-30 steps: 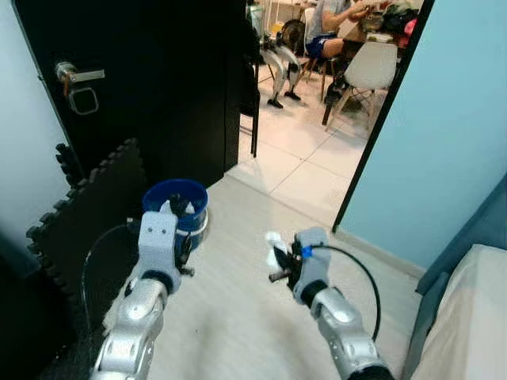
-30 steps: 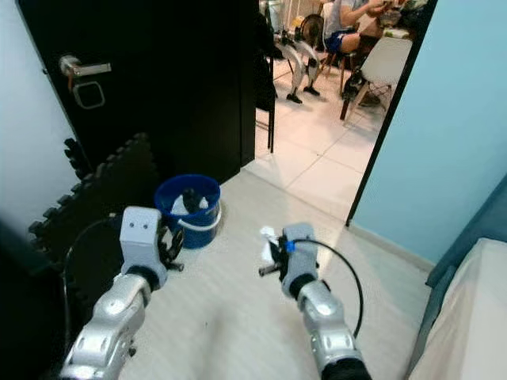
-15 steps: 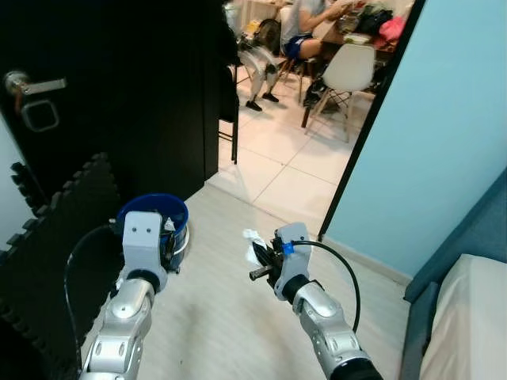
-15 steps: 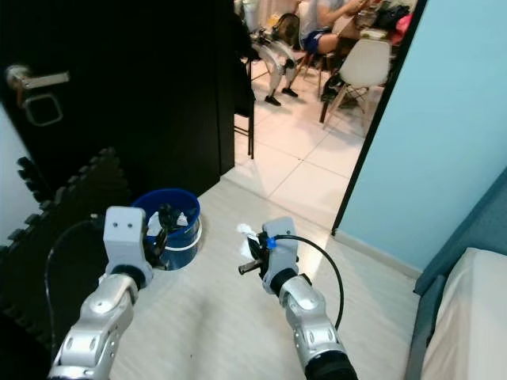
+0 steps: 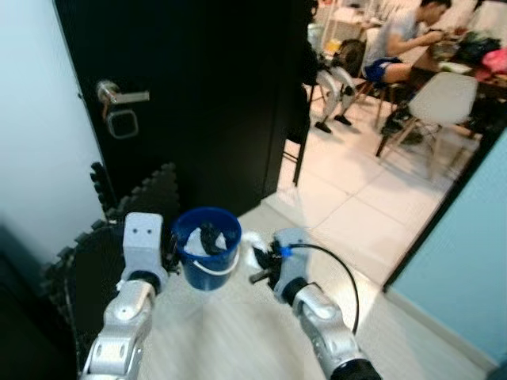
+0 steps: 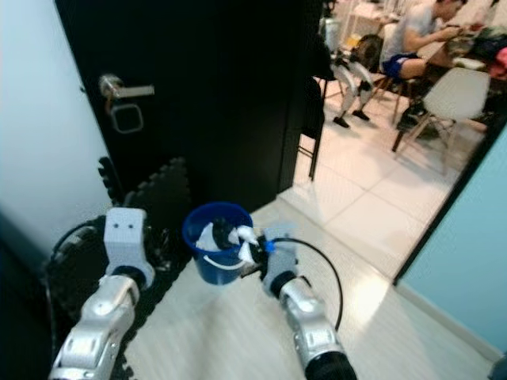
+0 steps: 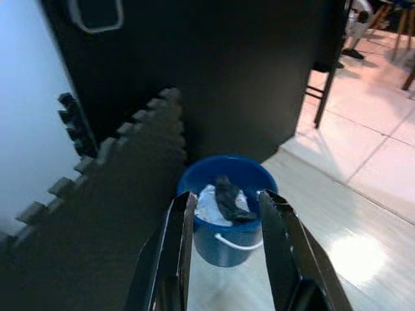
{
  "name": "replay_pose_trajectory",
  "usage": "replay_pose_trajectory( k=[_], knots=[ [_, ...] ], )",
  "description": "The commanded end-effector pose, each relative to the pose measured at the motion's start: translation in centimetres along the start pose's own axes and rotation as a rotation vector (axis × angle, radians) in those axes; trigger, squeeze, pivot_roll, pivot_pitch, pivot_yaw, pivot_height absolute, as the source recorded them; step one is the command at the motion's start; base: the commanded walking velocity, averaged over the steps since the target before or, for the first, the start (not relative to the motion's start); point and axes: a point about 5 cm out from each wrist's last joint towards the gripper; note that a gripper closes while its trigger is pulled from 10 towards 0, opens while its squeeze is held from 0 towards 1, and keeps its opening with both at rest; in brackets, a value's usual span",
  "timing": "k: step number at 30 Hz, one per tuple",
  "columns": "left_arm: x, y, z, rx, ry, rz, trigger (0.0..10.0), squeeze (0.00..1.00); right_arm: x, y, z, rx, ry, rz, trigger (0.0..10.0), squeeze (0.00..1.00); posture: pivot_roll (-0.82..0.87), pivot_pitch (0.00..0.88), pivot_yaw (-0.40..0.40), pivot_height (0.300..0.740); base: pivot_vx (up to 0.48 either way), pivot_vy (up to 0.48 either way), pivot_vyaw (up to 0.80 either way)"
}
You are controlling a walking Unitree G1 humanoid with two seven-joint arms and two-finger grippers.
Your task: Clean up the room
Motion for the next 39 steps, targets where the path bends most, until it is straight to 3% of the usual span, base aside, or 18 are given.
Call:
replay_pose_trajectory(
  k=[1, 39],
  knots=[
    [-0.09, 0.47, -0.06, -0.014, -0.004, -0.004, 10.0, 0.00, -0.34, 0.46, -0.23, -0.014, -0.012, -0.008, 10.0, 0.00, 0.11, 0.000, -0.064, 0.740, 0.368, 0.000, 0.00],
    [-0.03, 0.74, 0.07, -0.047, 0.001, -0.004, 10.0, 0.00, -0.63, 0.97, -0.13, -0.038, -0.016, -0.003, 10.0, 0.00, 0.11, 0.000, -0.054, 0.740, 0.363, 0.000, 0.00]
  ],
)
Point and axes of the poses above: a point about 5 cm out from each wrist's last joint towards the gripper, its own z axis pointing out of the wrist towards the gripper, its own x axis along the axis of the wrist's last joint, y = z × x, and after that the axes turned 9 degrees about z, right-handed
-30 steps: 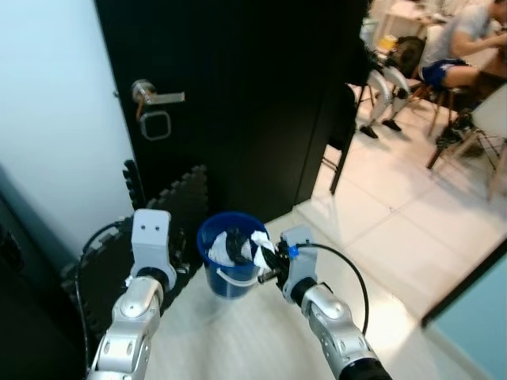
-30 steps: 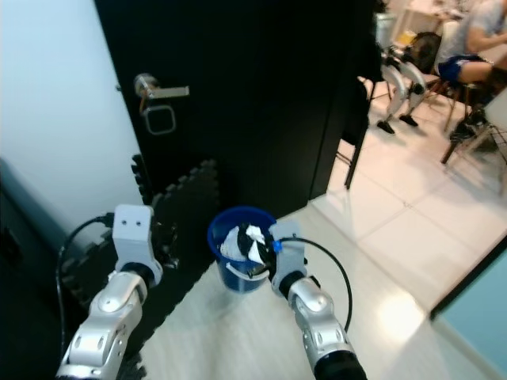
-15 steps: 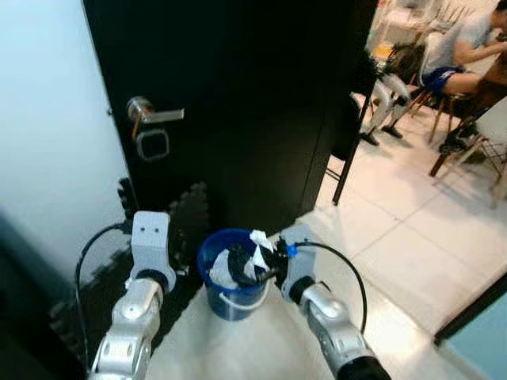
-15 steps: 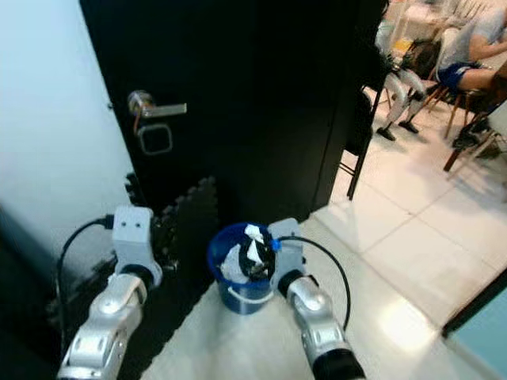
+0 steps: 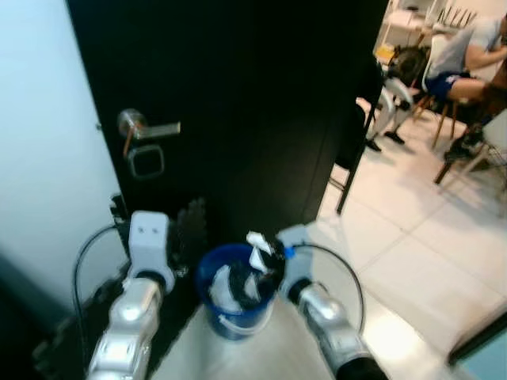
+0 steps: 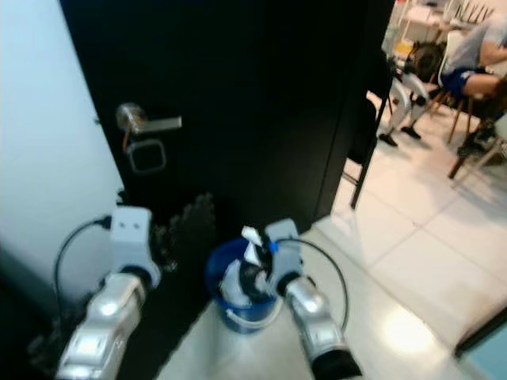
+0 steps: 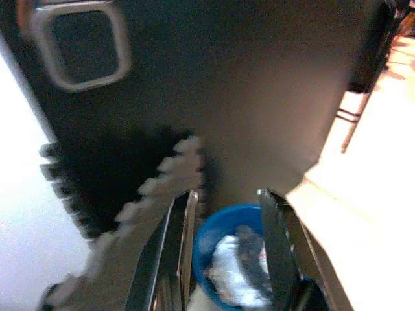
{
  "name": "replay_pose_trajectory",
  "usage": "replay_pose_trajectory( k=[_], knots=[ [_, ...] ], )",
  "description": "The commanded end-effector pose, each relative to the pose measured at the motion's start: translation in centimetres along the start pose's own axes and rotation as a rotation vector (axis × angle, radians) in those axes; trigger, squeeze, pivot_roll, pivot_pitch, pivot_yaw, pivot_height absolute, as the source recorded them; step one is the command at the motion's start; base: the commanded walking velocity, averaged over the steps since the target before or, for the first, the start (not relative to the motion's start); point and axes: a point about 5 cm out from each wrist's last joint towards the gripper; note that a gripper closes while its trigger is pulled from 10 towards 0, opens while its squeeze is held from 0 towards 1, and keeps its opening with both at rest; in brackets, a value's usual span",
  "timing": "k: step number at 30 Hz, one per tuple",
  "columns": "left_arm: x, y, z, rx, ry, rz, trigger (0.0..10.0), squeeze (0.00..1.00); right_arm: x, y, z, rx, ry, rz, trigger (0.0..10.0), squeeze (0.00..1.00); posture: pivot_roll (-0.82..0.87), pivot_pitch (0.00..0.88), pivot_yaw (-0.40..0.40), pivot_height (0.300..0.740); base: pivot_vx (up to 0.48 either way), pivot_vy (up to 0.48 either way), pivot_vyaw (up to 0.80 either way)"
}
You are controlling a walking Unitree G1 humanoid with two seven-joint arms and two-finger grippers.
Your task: Clean up the room
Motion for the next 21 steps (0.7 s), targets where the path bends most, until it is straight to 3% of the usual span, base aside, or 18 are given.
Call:
replay_pose_trajectory(
  k=[1, 12, 21],
  knots=[
    [-0.3, -0.3, -0.2, 0.006, -0.011, 0.003, 10.0, 0.00, 0.2, -0.1, 0.1, -0.002, 0.016, 0.000, 10.0, 0.00, 0.11, 0.000, -0.054, 0.740, 0.382, 0.000, 0.00],
    [-0.4, -0.2, -0.2, -0.010, -0.010, 0.004, 10.0, 0.00, -0.8, 0.3, -0.2, -0.024, -0.040, -0.032, 10.0, 0.00, 0.11, 0.000, -0.049, 0.740, 0.397, 0.000, 0.00],
    [-1.5, 0.6, -0.2, -0.092, -0.048, 0.044, 10.0, 0.00, -3.6, 1.8, -1.1, -0.068, -0.233, -0.150, 10.0, 0.00, 0.09, 0.040, -0.046, 0.740, 0.388, 0.000, 0.00]
  ],
)
Point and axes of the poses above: a point about 5 cm out from each wrist's last joint towards the gripper, its own z axis pointing out of the wrist towards the gripper, its own x axis along the axis of the wrist's last joint, y = z × x, and after that the axes turned 9 degrees about z, right-handed
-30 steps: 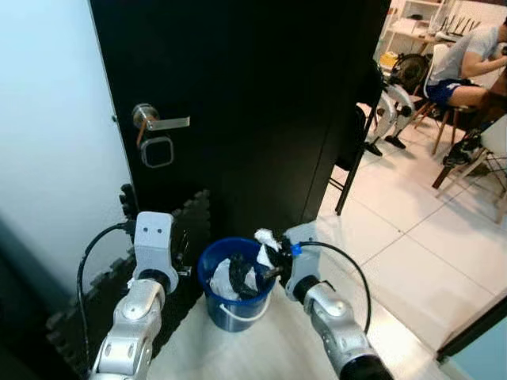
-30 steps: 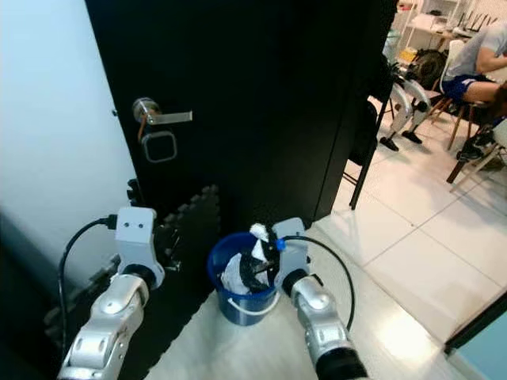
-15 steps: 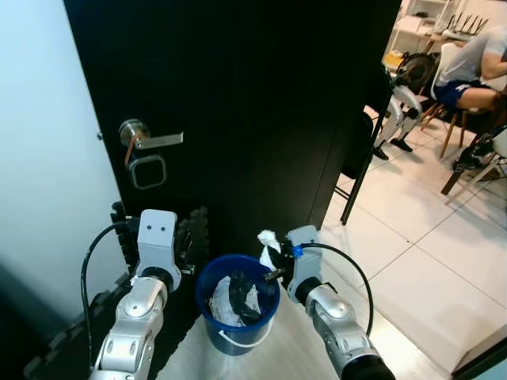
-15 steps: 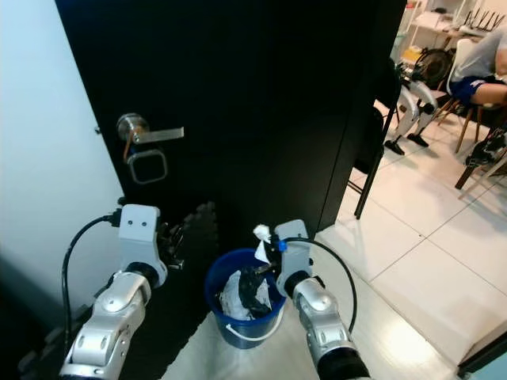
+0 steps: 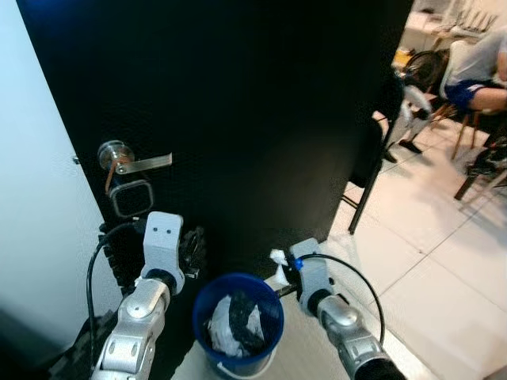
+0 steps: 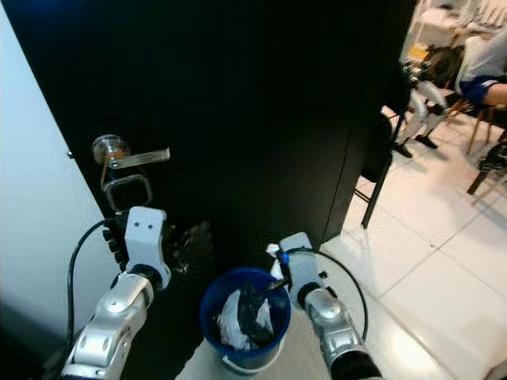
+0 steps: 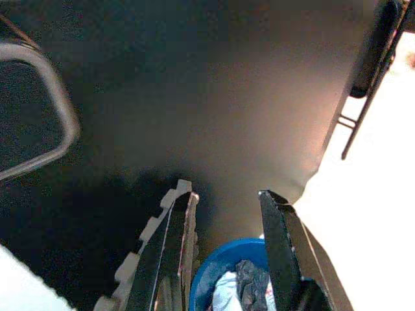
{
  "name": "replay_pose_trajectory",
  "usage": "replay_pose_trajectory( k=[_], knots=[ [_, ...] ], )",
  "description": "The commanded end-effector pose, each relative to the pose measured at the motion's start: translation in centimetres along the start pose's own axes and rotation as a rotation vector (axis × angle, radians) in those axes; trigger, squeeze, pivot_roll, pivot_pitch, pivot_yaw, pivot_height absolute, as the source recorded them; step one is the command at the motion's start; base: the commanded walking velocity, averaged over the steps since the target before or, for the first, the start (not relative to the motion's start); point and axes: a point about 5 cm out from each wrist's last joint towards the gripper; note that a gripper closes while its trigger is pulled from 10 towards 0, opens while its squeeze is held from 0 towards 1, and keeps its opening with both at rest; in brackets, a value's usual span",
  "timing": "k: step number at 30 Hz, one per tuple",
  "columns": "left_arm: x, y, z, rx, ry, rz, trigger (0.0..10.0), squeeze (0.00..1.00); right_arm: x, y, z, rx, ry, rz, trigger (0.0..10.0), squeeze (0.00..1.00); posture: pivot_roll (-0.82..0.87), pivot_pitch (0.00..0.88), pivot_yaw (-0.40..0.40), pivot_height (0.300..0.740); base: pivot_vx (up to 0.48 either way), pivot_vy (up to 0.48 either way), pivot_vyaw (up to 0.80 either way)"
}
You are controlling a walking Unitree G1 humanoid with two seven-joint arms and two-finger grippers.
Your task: Clean up the room
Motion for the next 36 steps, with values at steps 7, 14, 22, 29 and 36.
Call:
replay_pose_trajectory(
  k=[7, 14, 22, 29, 36],
  knots=[
    [-1.9, 1.6, 0.2, -0.137, -0.062, 0.119, 10.0, 0.00, -2.0, -0.9, 0.6, 0.000, -0.141, -0.024, 10.0, 0.00, 0.08, 0.193, -0.081, 0.740, 0.052, 0.000, 0.00],
    [-2.0, 1.3, -0.9, -0.215, -0.062, 0.236, 10.0, 0.00, -1.2, -2.1, 1.6, 0.060, -0.155, -0.038, 10.0, 0.00, 0.10, 0.276, -0.122, 0.740, 0.000, 0.000, 0.00],
    [-4.0, 1.1, -3.8, -0.399, -0.161, 0.478, 10.0, 0.00, -1.5, -4.3, 2.2, 0.188, -0.228, -0.101, 10.0, 0.00, 0.13, 0.341, -0.153, 0.740, 0.000, 0.000, 0.00],
    [-4.9, -0.9, -7.3, -0.411, -0.244, 0.594, 10.0, 0.00, -0.3, -7.7, 3.2, 0.274, -0.213, -0.148, 10.0, 0.00, 0.17, 0.390, -0.186, 0.740, 0.000, 0.000, 0.00],
    [-4.7, -1.9, -8.2, -0.370, -0.250, 0.622, 10.0, 0.00, 4.4, -8.6, 4.8, 0.225, -0.029, -0.036, 10.0, 0.00, 0.19, 0.400, -0.193, 0.740, 0.000, 0.000, 0.00]
  ],
)
Point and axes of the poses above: a point about 5 cm out from each wrist's last joint towards the gripper, its own z axis pointing out of the wrist towards the gripper, its own x axis along the axis of the wrist's last joint, y = z × x, and after that the axes turned 9 degrees about z, right-handed
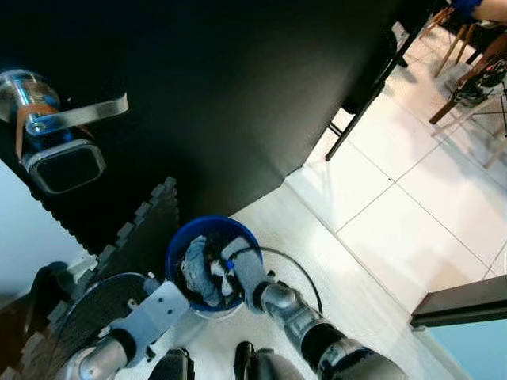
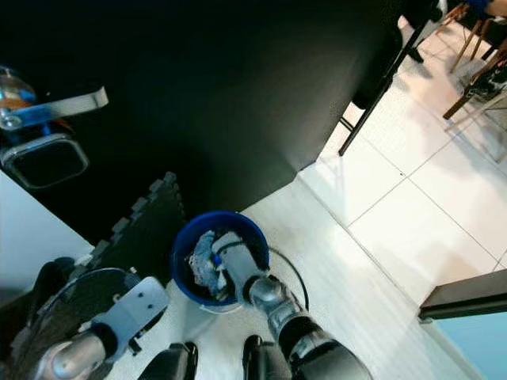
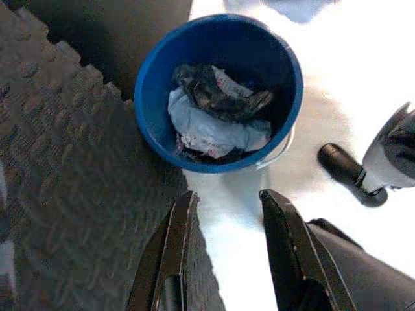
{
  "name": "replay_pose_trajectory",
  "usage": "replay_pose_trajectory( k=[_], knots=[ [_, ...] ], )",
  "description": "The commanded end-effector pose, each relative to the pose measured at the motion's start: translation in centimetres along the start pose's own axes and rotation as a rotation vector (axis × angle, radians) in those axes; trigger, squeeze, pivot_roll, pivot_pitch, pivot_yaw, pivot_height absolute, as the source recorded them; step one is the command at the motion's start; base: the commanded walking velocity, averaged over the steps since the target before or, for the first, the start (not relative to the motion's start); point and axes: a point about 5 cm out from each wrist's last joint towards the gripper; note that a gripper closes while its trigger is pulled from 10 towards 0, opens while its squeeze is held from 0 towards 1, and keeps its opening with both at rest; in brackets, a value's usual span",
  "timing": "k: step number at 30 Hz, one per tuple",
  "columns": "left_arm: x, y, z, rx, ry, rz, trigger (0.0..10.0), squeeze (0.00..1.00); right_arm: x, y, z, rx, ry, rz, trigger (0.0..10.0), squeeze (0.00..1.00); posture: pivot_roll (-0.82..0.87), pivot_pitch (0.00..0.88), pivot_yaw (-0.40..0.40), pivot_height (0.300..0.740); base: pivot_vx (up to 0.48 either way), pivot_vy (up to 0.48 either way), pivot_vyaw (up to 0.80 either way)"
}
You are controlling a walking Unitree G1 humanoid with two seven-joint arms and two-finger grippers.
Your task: Clean up the room
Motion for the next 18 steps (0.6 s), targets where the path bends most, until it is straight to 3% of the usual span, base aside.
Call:
replay_pose_trajectory(
  k=[1, 7, 12, 18],
  knots=[
    [-0.3, 0.3, -0.6, -0.017, -0.018, 0.015, 10.0, 0.00, 1.5, -0.8, 0.6, -0.007, 0.066, 0.043, 10.0, 0.00, 0.19, 0.397, -0.193, 0.740, 0.000, 0.000, 0.00],
    [-0.2, 0.2, -1.0, -0.022, -0.027, 0.027, 10.0, 0.00, 4.6, 0.1, 0.8, -0.051, 0.162, 0.014, 10.0, 0.00, 0.19, 0.395, -0.191, 0.740, 0.000, 0.000, 0.00],
    [0.0, 0.1, -1.3, -0.029, -0.033, 0.042, 10.0, 0.00, 6.4, 0.6, 0.8, -0.029, 0.252, 0.130, 10.0, 0.00, 0.20, 0.396, -0.182, 0.740, 0.000, 0.000, 0.00],
    [-0.1, -0.1, -1.5, -0.031, -0.035, 0.048, 10.0, 0.00, 7.5, 1.1, 0.5, -0.057, 0.345, 0.187, 10.0, 0.00, 0.21, 0.395, -0.172, 0.740, 0.000, 0.000, 0.00]
  ],
)
Point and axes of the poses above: a point about 5 cm out from each wrist's last joint towards the gripper, its own z axis pointing out of the wrist towards the gripper, its own x axis along the axis of the wrist's last joint, y = z × x, and after that the axes turned 9 degrees about z, right-handed
